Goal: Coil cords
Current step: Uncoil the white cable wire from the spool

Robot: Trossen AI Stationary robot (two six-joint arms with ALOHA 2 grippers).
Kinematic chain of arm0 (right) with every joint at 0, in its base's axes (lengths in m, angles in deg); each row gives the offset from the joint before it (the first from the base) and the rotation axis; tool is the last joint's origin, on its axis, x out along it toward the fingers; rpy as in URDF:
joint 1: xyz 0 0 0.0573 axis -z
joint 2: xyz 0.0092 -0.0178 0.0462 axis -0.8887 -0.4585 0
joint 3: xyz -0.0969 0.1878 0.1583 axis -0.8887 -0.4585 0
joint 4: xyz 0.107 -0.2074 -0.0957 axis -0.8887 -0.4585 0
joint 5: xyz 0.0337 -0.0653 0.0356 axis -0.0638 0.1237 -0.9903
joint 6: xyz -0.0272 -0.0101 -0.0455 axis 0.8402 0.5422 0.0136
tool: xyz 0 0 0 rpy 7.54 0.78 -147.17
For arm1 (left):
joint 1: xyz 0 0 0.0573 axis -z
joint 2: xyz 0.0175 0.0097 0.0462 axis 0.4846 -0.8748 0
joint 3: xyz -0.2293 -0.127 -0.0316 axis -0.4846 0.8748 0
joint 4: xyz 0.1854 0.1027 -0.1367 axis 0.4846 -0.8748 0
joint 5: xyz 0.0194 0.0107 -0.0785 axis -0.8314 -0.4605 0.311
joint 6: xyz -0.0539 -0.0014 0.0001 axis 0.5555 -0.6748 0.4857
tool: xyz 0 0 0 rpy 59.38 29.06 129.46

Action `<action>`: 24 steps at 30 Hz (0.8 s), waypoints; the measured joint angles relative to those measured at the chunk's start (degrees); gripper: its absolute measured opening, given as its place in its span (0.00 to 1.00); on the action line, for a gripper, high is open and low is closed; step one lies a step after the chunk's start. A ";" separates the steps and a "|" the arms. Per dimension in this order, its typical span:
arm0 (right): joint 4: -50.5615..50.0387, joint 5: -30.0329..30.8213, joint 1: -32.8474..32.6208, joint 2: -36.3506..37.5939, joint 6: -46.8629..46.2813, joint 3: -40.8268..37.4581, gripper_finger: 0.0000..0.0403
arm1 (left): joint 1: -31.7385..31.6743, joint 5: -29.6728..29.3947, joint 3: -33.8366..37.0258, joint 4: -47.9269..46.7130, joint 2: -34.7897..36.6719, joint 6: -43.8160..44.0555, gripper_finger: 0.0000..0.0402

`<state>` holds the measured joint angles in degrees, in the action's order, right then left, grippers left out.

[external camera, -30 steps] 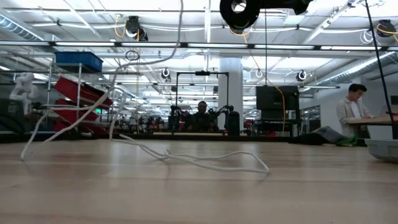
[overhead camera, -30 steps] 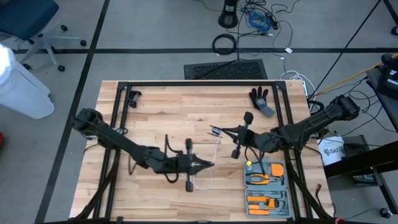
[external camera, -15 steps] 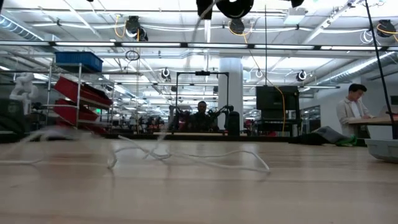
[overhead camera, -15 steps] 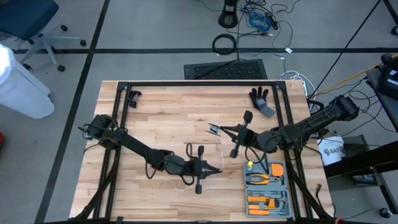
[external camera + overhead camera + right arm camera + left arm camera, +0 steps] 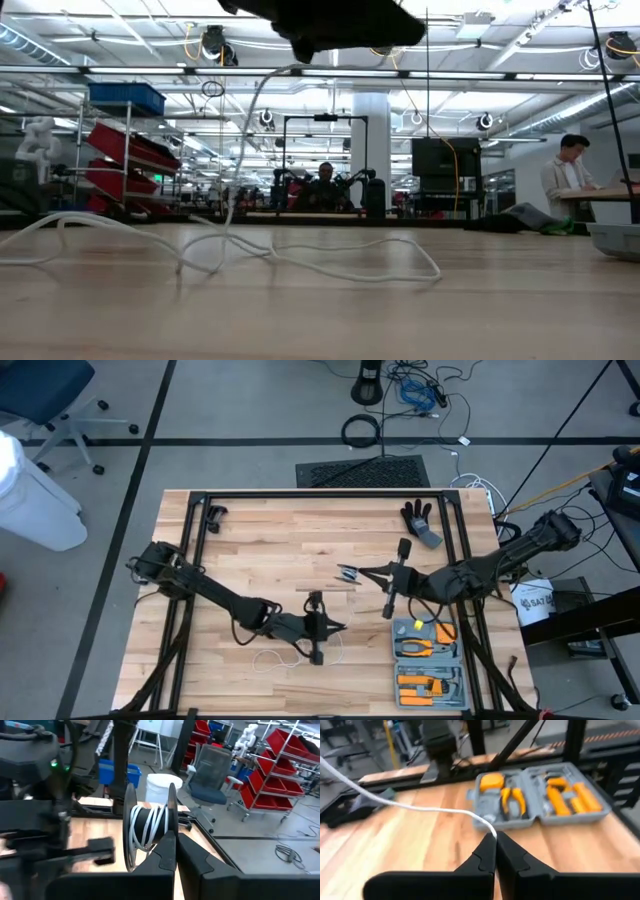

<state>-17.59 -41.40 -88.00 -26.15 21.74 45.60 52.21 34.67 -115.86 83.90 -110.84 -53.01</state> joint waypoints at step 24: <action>-12.41 -10.40 -0.34 7.70 -10.72 -0.02 0.00 | 6.54 -5.71 0.00 -24.98 16.10 13.12 0.20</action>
<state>-30.00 -51.80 -88.34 -18.45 11.02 45.58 58.74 28.96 -115.86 58.92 -94.74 -39.89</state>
